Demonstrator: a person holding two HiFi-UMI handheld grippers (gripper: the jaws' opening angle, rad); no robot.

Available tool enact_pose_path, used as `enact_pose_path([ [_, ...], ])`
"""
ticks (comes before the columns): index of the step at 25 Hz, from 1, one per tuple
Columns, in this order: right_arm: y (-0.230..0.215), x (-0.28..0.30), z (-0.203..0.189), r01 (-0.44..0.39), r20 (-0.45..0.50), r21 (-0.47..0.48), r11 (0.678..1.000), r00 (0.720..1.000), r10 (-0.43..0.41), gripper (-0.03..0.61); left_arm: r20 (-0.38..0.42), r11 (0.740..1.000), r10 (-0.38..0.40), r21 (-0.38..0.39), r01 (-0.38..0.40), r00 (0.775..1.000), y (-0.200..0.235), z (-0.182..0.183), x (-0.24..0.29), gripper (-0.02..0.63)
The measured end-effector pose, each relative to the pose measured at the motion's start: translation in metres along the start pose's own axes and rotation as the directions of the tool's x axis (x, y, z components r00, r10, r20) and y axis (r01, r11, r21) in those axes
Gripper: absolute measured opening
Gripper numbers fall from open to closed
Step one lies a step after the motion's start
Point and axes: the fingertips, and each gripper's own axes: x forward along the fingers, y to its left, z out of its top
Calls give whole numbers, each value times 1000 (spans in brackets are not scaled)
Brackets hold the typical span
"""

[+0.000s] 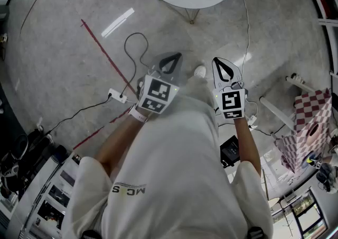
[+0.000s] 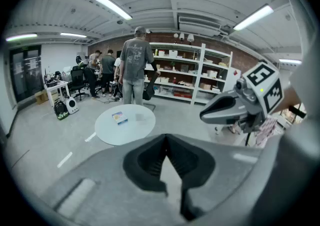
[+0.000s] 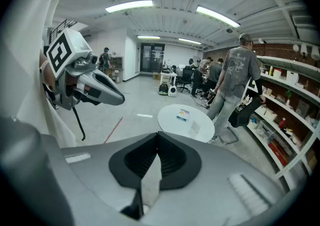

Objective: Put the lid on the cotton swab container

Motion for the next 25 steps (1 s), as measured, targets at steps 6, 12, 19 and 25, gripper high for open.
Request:
enact_pose_path([
  [6, -54, -78, -13, -55, 121, 119, 991, 992, 40, 2, 71, 997, 56, -58, -52, 996, -78, 52, 9, 0],
  [12, -110, -121, -40, -58, 230, 170, 984, 973, 18, 0, 162, 993, 102, -71, -91, 982, -140, 94, 38, 0],
  [19, -134, -141, -43, -103, 267, 169, 980, 962, 55, 0, 160, 989, 137, -86, -124, 978, -166, 117, 57, 0],
  [25, -160, -120, -33, -120, 268, 173, 977, 961, 71, 0, 141, 986, 145, -108, -130, 979, -148, 126, 79, 0],
])
